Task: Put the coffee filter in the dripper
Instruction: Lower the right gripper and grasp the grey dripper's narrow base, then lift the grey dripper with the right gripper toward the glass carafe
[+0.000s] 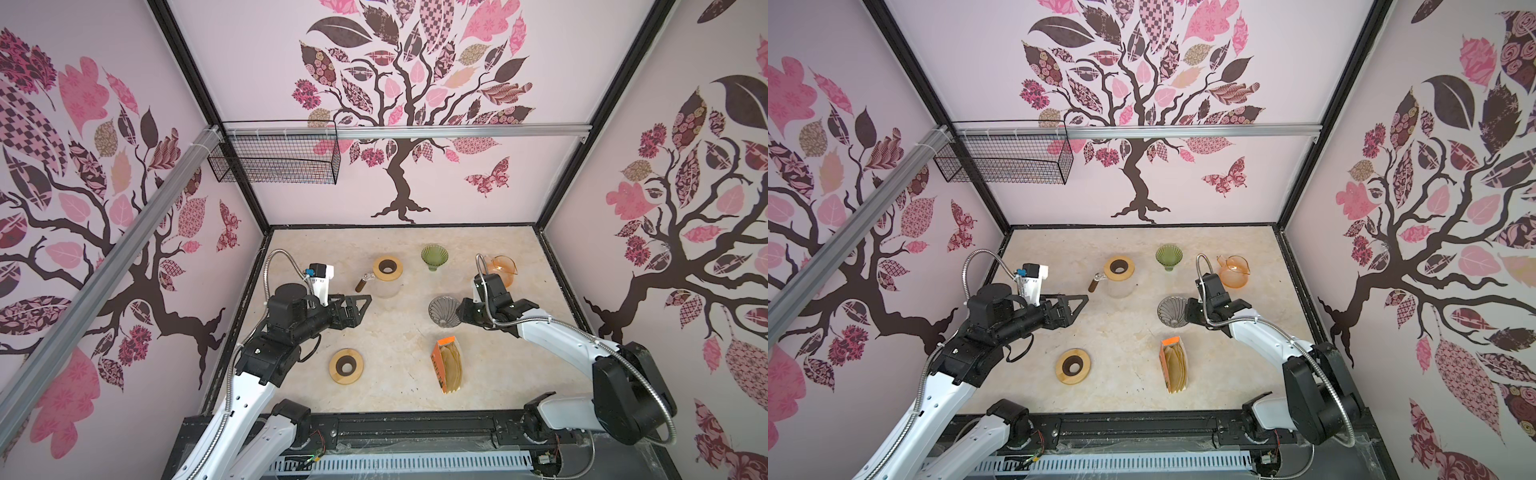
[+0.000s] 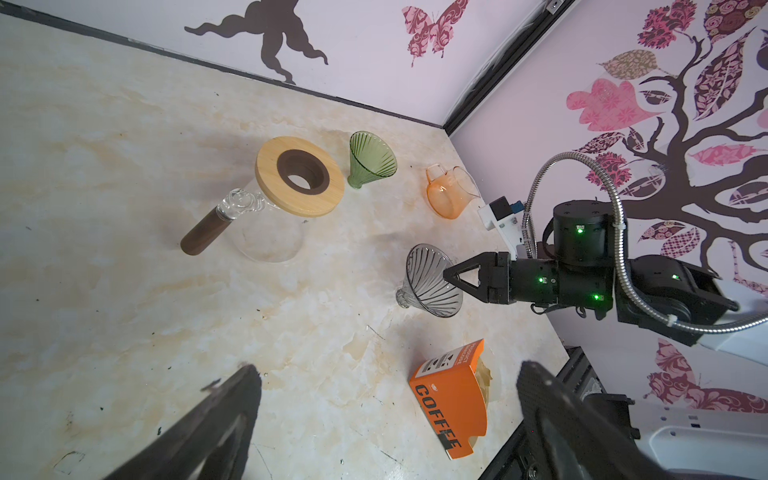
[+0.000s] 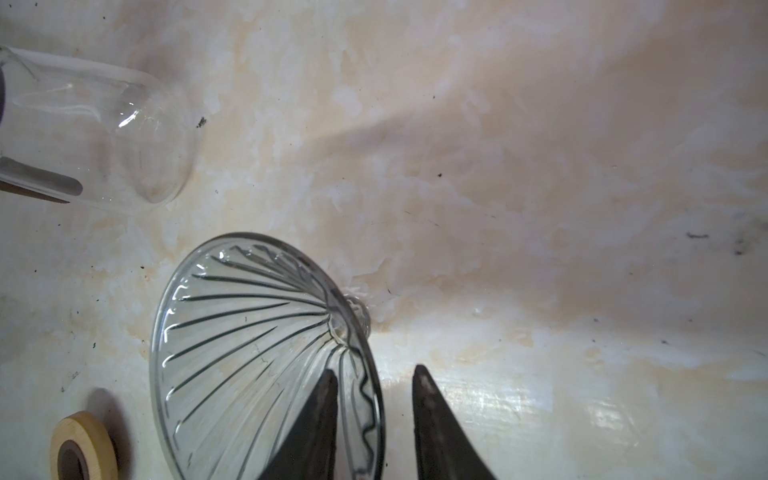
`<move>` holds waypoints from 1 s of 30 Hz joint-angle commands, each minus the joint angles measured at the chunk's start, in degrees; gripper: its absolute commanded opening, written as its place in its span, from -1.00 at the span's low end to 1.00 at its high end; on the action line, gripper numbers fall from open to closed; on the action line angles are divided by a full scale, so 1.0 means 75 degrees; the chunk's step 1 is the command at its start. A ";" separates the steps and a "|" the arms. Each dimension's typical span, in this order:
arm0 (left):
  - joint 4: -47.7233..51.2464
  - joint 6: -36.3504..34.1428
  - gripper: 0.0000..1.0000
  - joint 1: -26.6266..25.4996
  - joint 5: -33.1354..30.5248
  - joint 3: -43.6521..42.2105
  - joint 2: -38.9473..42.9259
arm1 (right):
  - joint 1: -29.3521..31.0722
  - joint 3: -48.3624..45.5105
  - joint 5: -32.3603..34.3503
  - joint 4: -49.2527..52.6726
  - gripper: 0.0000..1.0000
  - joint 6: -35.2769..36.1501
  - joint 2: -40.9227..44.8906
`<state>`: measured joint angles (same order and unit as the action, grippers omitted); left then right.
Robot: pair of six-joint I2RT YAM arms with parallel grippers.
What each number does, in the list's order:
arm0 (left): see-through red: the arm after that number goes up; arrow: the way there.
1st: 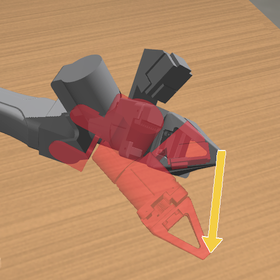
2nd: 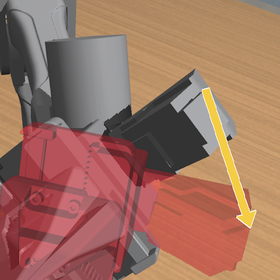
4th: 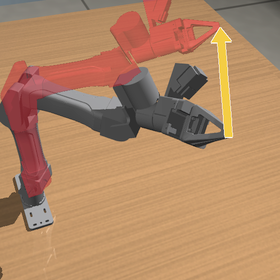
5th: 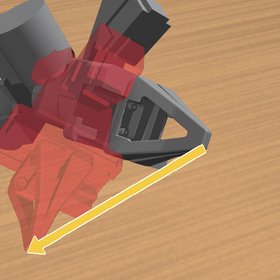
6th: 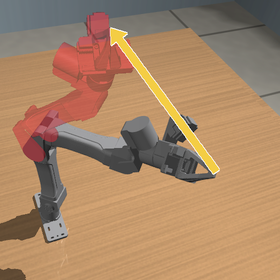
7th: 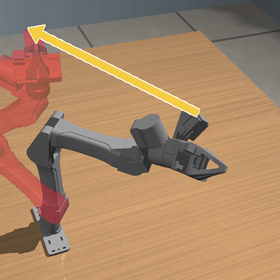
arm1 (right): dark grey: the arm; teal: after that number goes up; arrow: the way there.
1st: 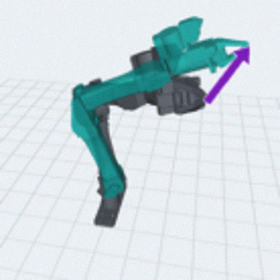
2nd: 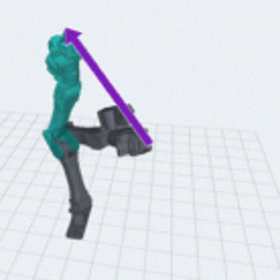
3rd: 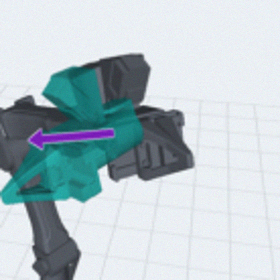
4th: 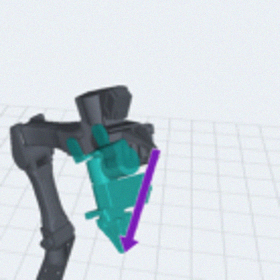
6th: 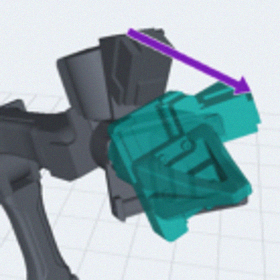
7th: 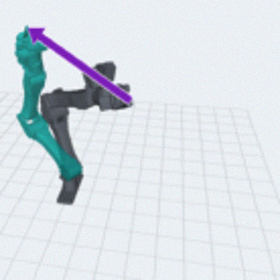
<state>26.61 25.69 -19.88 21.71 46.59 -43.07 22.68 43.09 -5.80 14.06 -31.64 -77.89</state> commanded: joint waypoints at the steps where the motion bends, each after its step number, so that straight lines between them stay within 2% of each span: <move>1: -0.0173 0.0008 0.96 0.0014 0.0077 -0.0199 0.0001 | -0.0068 0.0210 0.0006 -0.0058 -0.45 0.0026 -0.0146; 22: -0.0274 0.0072 0.96 0.0013 0.0198 -0.0230 0.0020 | -0.0072 0.0370 -0.0266 -0.0107 -0.93 -0.0065 -0.0276; 30: -0.0325 0.0113 0.96 0.0014 0.0166 -0.0253 0.0024 | -0.0073 0.0509 -0.0281 -0.0036 -0.99 0.0066 0.0131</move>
<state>25.82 26.59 -19.88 23.11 46.33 -43.11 22.31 44.62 -7.79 12.73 -32.05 -78.35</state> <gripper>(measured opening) 0.980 0.087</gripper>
